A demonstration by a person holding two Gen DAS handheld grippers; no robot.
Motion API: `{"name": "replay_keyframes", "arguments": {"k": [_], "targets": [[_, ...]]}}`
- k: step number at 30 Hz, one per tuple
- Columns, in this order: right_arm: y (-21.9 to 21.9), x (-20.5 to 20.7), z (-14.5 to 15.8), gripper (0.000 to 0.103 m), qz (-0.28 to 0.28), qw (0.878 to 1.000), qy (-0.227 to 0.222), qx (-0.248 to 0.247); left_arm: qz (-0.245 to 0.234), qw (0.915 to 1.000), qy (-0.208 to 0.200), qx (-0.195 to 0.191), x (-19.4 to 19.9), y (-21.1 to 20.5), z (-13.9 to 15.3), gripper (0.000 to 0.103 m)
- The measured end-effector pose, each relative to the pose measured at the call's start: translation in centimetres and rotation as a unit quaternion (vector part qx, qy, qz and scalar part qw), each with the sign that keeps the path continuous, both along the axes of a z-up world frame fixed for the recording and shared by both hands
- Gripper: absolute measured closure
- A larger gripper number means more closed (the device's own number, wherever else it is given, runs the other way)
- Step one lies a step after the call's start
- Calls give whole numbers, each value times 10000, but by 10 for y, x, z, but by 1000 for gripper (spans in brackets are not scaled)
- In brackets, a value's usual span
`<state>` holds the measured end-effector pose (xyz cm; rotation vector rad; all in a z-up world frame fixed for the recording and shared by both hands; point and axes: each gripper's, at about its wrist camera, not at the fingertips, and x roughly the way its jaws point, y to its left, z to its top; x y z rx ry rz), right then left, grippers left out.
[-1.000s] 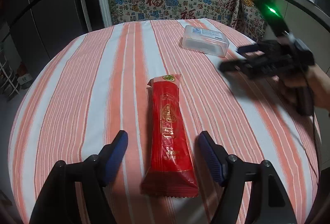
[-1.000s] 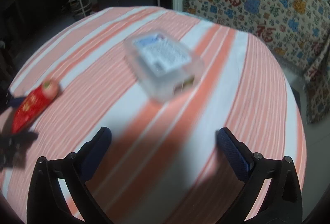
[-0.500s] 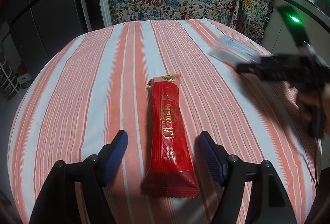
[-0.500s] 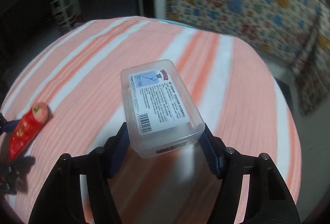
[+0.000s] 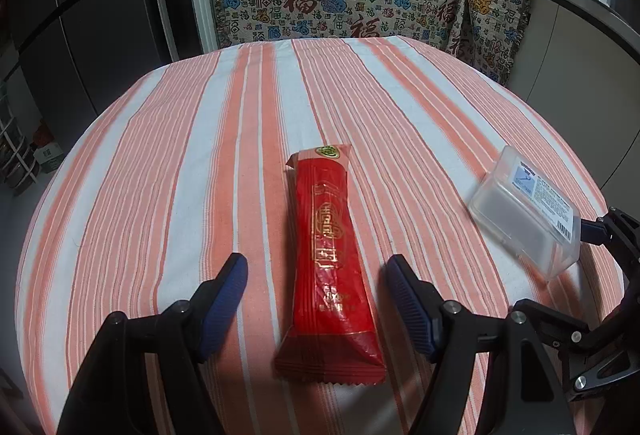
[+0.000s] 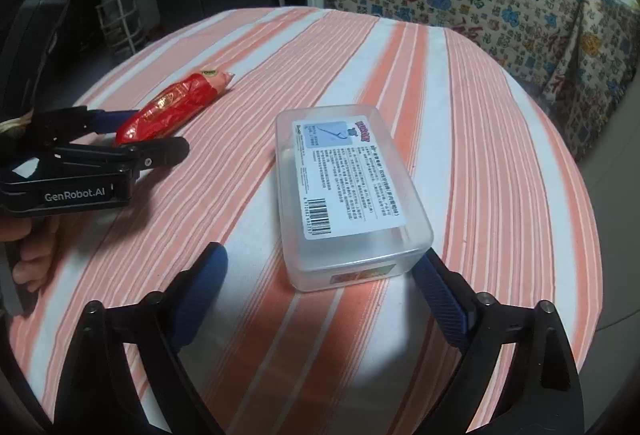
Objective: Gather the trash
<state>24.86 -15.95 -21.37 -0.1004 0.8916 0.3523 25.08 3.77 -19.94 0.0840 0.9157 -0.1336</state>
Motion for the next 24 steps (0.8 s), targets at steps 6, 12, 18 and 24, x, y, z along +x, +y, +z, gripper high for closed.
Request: {"name": "replay_keyframes", "arguments": {"k": [6,12,18,24], "targets": [[-2,0,-2,3,-28,10000,24,6,1,10000,1,1,0,0,0,30],[0,-4,-1,1,-13,10000,42,21,0,10000,11,6,0,0,0,30],[-4,-3,-1,1,15,9999,64,152,-330,9986,94,-413,-3,13,4,30],[-31,5,21,2,239,9961,597,611,-758,9931,313,-839,-14,31,20,30]]}}
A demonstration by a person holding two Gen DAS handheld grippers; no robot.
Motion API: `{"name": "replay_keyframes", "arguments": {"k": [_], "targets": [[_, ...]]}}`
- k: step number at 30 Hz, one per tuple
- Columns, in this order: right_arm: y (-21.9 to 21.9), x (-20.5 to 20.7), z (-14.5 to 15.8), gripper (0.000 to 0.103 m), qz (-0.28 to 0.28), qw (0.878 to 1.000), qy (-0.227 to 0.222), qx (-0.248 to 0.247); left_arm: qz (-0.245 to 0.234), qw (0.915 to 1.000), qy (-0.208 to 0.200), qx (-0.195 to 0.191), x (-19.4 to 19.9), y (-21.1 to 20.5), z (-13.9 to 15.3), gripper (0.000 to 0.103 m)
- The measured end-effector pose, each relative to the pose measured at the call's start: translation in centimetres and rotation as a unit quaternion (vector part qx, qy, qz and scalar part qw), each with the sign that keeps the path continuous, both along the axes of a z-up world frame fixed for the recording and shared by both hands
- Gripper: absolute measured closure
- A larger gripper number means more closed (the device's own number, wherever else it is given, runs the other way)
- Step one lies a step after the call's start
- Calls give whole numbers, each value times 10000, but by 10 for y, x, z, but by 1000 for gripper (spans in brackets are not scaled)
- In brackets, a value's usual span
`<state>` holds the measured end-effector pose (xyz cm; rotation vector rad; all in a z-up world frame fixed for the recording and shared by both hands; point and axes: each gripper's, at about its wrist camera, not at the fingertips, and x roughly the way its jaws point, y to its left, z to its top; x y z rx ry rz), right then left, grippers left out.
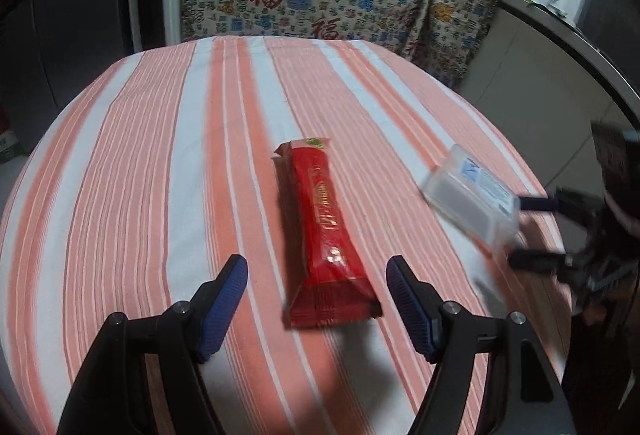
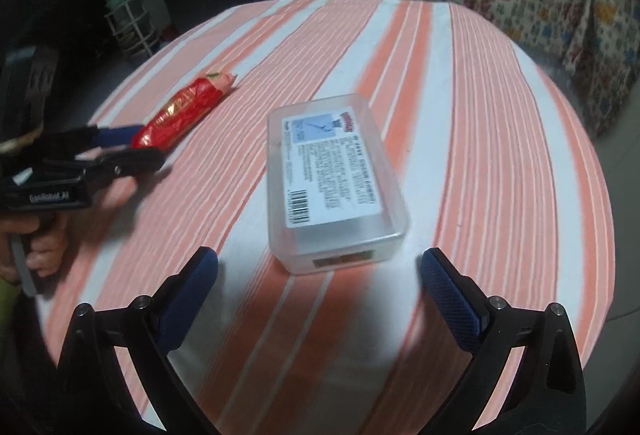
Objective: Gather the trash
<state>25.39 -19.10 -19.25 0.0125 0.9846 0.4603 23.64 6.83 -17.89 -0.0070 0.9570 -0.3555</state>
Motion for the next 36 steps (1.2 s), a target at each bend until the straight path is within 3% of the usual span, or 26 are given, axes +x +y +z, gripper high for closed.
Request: {"name": "replay_keyframes", "arguments": {"k": [3,7,8,10,11,13,14,19,27,32,36], "targets": [[5,11,20,2,191,9990,-18,-392,-199,9994,16,284,8,-17,5,30],[26,32,27,4,401,9956,141,-836,-84,9986,189,481,32,-33,4,32],[32,38,26,7,447,9944,188,-944,-24,9984,255,505,39,-35,4,35],[38,46,23,12,515,9930,337,-1013,15,9977,405,551,48,-35,3,59],[42,50,19,13,547,9921,429,-1046,11,9972,472,586,51,-36,1,65],[43,54,15,32,531,9915,507,-1069,-13,9963,499,695,52,-36,0,82],[40,53,17,42,462,9925,489,-1019,-30,9966,448,698,50,-37,2,82],[22,32,40,42,301,9964,90,-783,-173,9991,178,356,30,-41,20,87],[-72,-11,66,42,-478,9983,-165,-306,-909,9955,-54,-278,-4,-126,48,89],[-158,-41,69,42,-1252,9918,-198,-143,-1610,9847,54,-666,-17,-206,56,89],[-221,-58,53,42,-1897,9818,-32,-56,-2038,9760,169,-751,-26,-270,51,90]]}}
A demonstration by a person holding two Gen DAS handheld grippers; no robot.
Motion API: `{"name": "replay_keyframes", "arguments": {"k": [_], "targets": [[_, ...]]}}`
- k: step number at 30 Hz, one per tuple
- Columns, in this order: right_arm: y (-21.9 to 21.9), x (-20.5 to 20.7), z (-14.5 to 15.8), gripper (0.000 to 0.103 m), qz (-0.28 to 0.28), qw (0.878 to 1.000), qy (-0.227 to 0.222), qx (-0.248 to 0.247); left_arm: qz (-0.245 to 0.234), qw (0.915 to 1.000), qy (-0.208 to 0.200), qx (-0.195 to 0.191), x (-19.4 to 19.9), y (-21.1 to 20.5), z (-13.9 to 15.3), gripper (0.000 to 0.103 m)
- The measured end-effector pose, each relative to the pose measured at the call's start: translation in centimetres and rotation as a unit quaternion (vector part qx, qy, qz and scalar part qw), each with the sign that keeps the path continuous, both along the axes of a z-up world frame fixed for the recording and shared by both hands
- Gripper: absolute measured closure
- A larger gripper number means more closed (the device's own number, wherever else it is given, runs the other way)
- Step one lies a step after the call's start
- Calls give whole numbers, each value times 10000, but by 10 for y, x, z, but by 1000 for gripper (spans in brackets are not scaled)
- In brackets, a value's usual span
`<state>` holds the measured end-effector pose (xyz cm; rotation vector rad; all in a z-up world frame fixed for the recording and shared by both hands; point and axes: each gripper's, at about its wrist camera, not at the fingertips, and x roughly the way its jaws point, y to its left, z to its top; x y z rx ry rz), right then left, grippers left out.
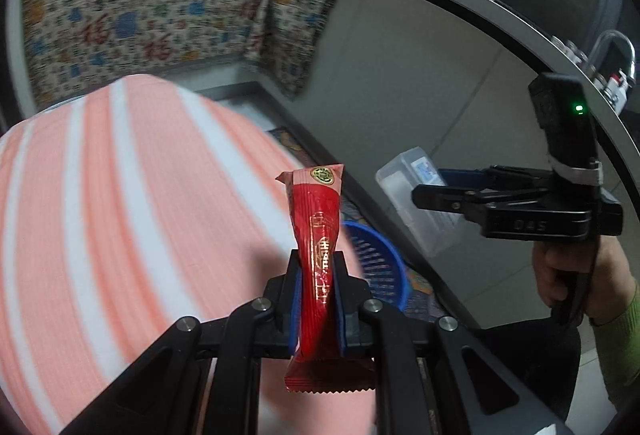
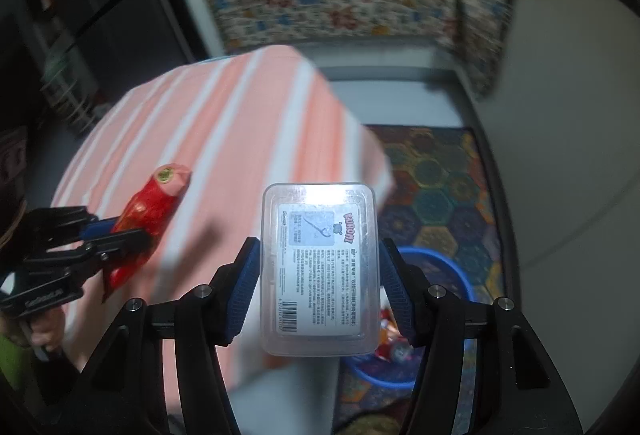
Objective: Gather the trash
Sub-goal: 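Carry the red wrapper and clear box over the blue wastebasket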
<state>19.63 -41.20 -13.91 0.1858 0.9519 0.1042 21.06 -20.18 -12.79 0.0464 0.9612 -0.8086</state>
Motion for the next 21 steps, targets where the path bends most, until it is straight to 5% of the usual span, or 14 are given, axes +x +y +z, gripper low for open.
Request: {"name": "replay_keyframes", "arguments": {"k": [8,17,20,21], "targets": [[-86,-13,-50,42,-1000,9934,388,417,-465,9984,286,170,-7,-105,-31,90],[-138,-13,-100,42,-1653,9764,677,1212,-709,9956,341,500,-2,-167,-71,89],[-148,-11,-115,40,-1736,9708,762,1473,-753,9946,342,627,9,-174,-82,73],[-152,-12,-120,29,-1772,9680,740,1617,-708,9945,359,677,13,-177,-85,53]]}}
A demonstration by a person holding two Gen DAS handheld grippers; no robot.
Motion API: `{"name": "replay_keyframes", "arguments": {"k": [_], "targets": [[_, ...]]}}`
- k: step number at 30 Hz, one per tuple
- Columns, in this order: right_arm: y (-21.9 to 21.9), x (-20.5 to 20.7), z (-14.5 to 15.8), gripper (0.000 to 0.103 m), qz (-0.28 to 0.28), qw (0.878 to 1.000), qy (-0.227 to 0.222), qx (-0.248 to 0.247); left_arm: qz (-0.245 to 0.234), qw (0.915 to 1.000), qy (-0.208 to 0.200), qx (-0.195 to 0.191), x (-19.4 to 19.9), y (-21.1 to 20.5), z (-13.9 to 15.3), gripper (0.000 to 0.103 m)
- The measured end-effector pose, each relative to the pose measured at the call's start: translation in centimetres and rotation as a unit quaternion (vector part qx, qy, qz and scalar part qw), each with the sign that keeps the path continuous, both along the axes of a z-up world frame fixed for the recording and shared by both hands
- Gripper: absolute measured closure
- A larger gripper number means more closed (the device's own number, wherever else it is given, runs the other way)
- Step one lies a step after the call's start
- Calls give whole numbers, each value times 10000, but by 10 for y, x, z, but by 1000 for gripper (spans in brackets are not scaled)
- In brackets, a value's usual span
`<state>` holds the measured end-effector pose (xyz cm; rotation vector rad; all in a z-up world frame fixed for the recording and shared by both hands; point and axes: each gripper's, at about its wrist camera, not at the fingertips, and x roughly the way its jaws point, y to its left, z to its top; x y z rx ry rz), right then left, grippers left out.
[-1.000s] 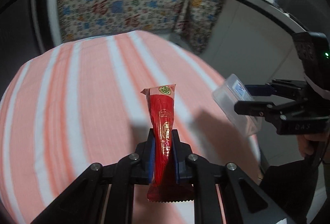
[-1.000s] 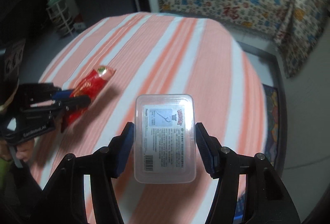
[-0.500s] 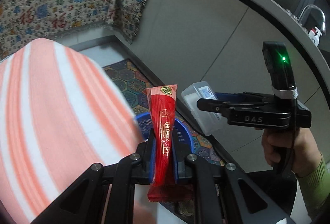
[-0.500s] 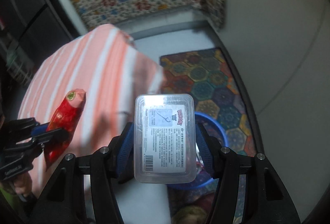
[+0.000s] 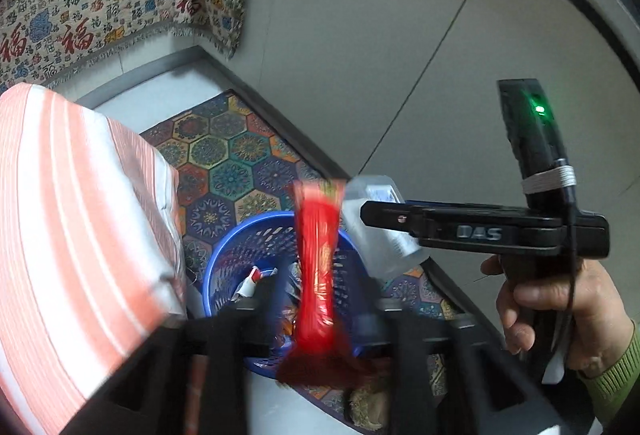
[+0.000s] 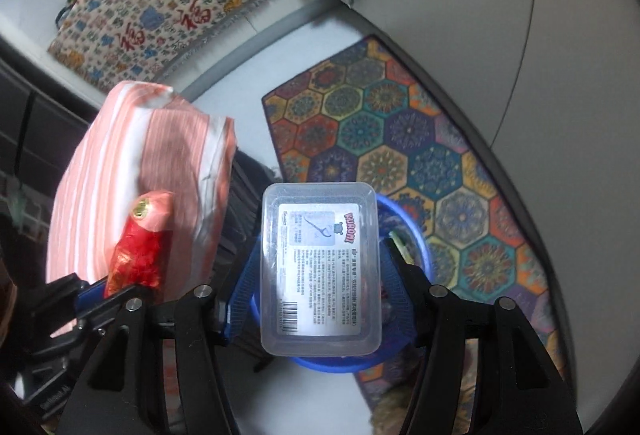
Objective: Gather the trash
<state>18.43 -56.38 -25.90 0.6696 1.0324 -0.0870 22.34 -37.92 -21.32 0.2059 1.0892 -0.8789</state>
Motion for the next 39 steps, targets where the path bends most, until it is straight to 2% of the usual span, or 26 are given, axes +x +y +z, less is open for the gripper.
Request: {"name": "replay_keyframes", "arguments": {"k": [1,6,9,10,12,14,16,20,26,29,34,39], "targets": [[-3,-2,-3,24,-70,9999,-28,85,59,10000,-25,-18,3,-2,-2,46],[-7,-12,4,20,-316,9995,-48,-9,231,9994,-77,-236,4,6,7,46],[-6,-22,17,9,-440,9986,-178,-212,261,9975,-552,-364,-12,15,27,44],[-5,-27,21,2,-469,9983,-233,-260,298,9963,-741,-329,-19,16,34,37],[-2,-36,33,0,-520,9973,-309,-425,347,9937,-1017,-318,-33,23,48,25],[6,-45,46,0,-519,9961,-326,-628,287,9929,-1098,-344,-48,32,59,19],[16,-58,59,0,-453,9944,-339,-895,257,9937,-1079,-145,-62,41,65,15],[44,-98,78,0,-315,9838,-277,-1744,445,9905,-1297,42,-91,64,68,15],[69,-153,88,0,-444,9780,-399,-1997,860,9819,-1674,207,-119,82,76,15],[81,-170,95,0,-472,9778,-546,-1968,1056,9740,-1925,558,-133,86,81,15],[101,-181,108,0,-277,9770,-696,-1995,946,9821,-1523,579,-136,95,83,15],[114,-185,117,0,-139,9760,-663,-2070,928,9837,-1409,619,-135,99,82,15]]}}
